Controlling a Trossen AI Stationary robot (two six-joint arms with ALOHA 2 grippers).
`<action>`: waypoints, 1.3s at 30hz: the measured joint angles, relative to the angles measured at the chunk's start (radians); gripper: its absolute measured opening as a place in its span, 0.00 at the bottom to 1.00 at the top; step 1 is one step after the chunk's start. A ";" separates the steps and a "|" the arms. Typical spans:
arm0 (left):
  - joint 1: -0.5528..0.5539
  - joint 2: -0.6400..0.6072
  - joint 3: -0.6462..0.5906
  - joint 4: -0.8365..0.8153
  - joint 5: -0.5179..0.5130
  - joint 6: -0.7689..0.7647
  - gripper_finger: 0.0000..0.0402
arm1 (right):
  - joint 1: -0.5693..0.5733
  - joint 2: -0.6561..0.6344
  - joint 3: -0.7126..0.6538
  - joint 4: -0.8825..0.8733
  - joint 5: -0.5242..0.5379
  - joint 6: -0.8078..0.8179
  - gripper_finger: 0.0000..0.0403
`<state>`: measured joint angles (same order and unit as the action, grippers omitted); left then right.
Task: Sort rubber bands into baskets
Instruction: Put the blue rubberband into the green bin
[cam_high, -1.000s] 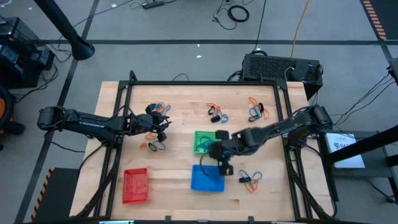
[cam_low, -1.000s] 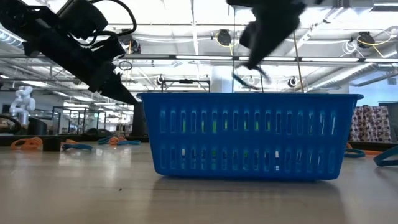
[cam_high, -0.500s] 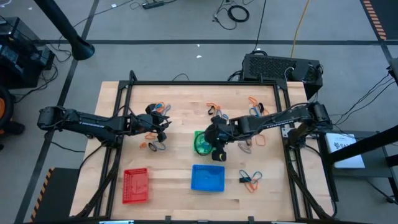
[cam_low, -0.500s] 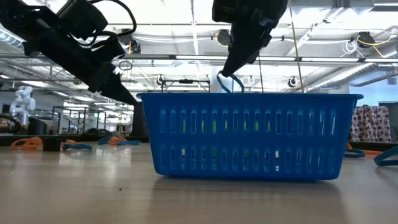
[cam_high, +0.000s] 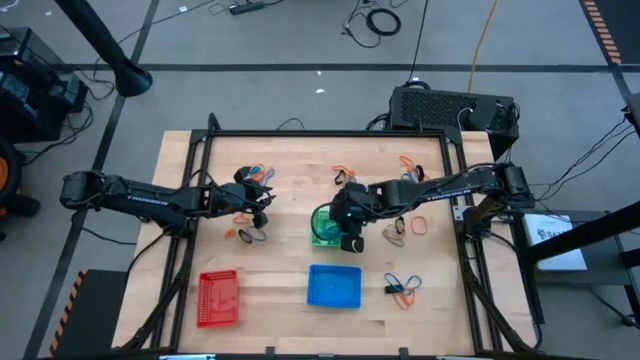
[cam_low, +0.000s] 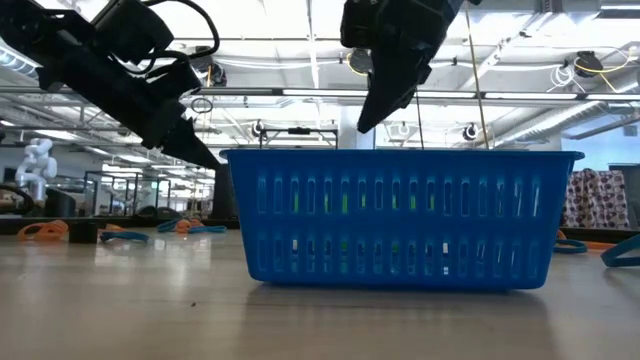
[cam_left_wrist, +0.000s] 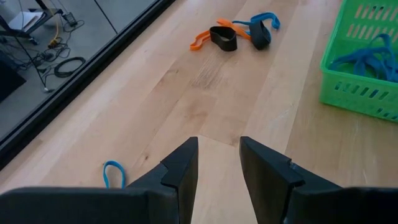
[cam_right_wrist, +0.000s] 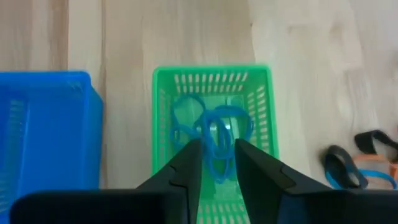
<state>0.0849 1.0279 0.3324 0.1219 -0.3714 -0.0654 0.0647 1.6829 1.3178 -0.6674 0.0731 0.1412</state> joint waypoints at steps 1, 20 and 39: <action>0.000 0.000 0.000 0.000 0.000 0.000 0.32 | 0.000 0.000 0.000 -0.036 0.000 -0.001 0.24; 0.000 0.000 0.000 -0.003 0.000 -0.006 0.32 | 0.123 -0.010 -0.339 -0.287 0.000 0.266 0.23; 0.000 0.000 0.000 0.005 -0.008 -0.003 0.32 | 0.124 -0.010 -0.342 -0.278 0.007 0.216 0.23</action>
<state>0.0849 1.0283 0.3325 0.1265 -0.3795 -0.0681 0.1890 1.6730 0.9762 -0.9457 0.0799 0.3572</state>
